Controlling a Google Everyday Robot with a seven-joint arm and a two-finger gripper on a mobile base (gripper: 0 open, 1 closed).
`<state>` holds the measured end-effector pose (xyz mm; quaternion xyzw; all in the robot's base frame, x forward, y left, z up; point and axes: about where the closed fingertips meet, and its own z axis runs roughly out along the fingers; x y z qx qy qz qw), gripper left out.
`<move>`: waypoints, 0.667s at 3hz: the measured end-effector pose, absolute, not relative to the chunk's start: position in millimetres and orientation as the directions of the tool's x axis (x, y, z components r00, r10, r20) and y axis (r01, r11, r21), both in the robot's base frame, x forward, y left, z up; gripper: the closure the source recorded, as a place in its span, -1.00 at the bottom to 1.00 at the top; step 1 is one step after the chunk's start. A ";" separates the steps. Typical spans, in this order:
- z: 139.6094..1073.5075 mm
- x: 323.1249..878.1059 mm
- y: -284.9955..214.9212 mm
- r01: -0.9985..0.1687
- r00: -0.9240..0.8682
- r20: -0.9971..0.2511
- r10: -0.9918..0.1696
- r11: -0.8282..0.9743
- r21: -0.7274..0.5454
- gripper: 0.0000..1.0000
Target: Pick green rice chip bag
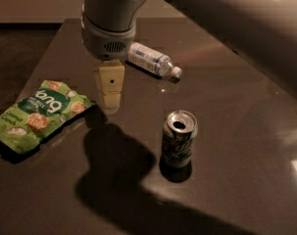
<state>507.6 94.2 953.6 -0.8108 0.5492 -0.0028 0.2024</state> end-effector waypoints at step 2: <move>950.6 506.1 118.8 -0.820 0.558 -0.213 -0.802 -0.493 -0.292 -1.00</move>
Offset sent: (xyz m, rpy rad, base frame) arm -0.0009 0.0206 -0.0033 -0.0194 0.0350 0.1567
